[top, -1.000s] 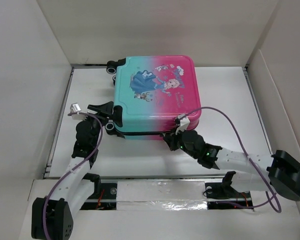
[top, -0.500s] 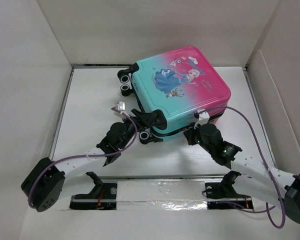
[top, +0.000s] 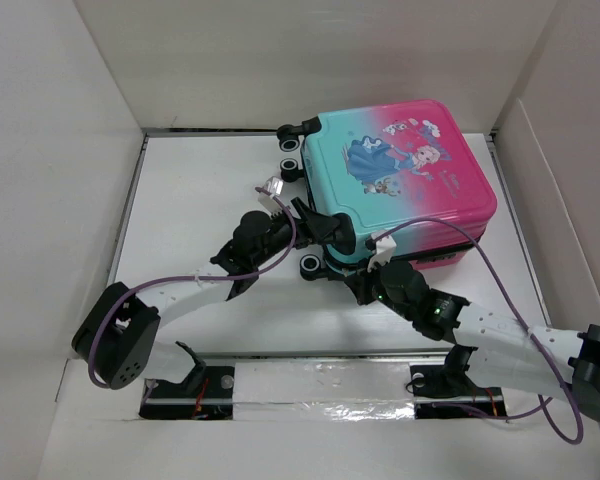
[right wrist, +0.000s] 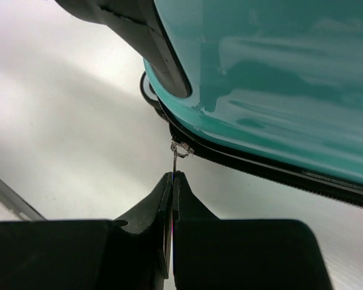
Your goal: Pack the luggage
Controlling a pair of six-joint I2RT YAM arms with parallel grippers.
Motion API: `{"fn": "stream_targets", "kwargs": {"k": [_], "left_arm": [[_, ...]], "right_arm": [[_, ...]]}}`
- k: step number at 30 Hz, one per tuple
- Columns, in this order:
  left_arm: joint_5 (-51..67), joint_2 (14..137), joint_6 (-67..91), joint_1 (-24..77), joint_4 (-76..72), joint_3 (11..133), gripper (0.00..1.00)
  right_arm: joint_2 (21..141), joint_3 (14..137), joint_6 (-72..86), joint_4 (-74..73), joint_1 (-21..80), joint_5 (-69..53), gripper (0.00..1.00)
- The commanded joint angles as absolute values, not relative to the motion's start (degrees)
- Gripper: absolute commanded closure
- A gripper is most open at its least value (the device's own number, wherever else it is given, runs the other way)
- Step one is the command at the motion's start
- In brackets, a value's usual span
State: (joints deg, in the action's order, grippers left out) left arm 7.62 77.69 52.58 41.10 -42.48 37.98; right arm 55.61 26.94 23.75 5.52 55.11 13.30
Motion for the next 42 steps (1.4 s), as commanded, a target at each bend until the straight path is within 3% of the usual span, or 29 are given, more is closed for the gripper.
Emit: {"fn": "stream_targets", "kwargs": {"k": [1, 5, 7, 11, 17, 22, 25, 28, 30, 34, 35, 40, 41, 42], "left_arm": [[20.1, 75.5, 49.7, 40.0, -38.0, 44.3, 1.0], [25.5, 75.8, 50.3, 40.0, -35.9, 44.3, 0.74], [29.3, 76.5, 52.6, 40.5, -39.7, 42.6, 0.68], [32.9, 75.8, 52.6, 39.4, -40.0, 42.6, 0.46], [11.0, 62.9, 51.9, 29.8, -32.3, 39.2, 0.22], [1.9, 62.1, 51.6, 23.0, -30.3, 43.9, 0.16], [3.1, 67.5, 47.5, 17.9, -28.7, 49.9, 0.23], [14.0, 76.8, 40.7, 14.4, -22.6, 60.0, 0.34], [16.1, 80.3, 30.0, 14.4, -19.8, 63.7, 0.35], [17.9, 84.2, 12.4, 14.4, -20.5, 65.8, 0.26], [18.0, 84.7, 9.2, 14.4, -19.3, 67.3, 0.2], [23.3, 90.8, -5.8, 14.4, -2.5, 77.8, 0.14], [23.6, 91.2, -6.7, 14.9, -1.1, 79.7, 0.01], [23.4, 91.6, -7.5, 15.9, -0.1, 80.2, 0.01]], "right_arm": [[52.5, 30.1, 22.8, 14.6, 58.7, 2.9, 1.0], [62.3, 27.8, 26.0, 31.7, 58.2, 0.5, 1.0], [67.6, 27.9, 27.6, 38.7, 58.7, 0.6, 1.0], [73.7, 27.6, 29.8, 48.0, 58.7, 2.4, 1.0], [58.9, 20.7, 28.8, 37.1, 59.2, 7.5, 1.0], [48.7, 19.2, 27.2, 27.2, 59.2, 6.9, 1.0], [44.0, 17.2, 26.3, 25.7, 58.7, 5.8, 1.0], [40.6, 16.9, 25.7, 21.2, 58.7, 4.7, 1.0], [38.4, 16.4, 25.1, 18.8, 58.7, 4.6, 1.0], [35.0, 15.8, 23.8, 17.1, 58.1, 3.3, 1.0], [34.3, 15.9, 23.4, 15.9, 57.6, 2.6, 1.0], [32.0, 15.2, 22.6, 14.2, 55.9, 0.4, 1.0], [31.7, 15.2, 22.3, 13.8, 55.9, -0.9, 1.0], [31.6, 15.3, 22.3, 13.5, 55.9, -1.7, 1.0]]}}
